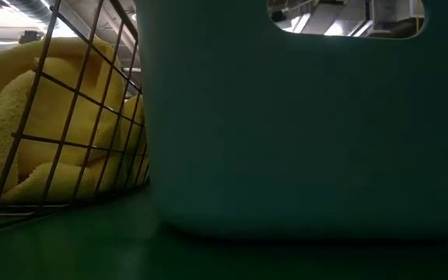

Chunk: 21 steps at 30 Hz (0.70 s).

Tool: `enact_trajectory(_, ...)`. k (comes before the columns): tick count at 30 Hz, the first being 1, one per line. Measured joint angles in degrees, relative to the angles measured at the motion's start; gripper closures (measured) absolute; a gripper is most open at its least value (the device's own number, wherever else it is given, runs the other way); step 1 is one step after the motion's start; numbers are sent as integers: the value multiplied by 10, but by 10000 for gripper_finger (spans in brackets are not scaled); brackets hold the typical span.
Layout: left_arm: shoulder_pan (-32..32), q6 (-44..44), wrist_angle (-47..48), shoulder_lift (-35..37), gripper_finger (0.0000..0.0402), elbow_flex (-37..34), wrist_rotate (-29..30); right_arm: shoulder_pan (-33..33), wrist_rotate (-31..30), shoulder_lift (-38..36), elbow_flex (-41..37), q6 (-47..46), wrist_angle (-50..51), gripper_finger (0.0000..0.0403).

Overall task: Sort microfiber towel by color & place in baskets
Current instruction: Put the green towel into the black basket

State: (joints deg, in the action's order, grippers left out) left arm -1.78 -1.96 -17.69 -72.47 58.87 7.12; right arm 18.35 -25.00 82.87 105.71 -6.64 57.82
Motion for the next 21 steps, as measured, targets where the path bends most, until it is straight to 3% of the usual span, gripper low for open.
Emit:
enact_trajectory(10,-78,-2,135,177,401,0,70,1,202,-8,-20,-144,169,226)
enact_trajectory(21,-131,31,333,287,401,0,140,76,219,-6,-188,-188,171,226)
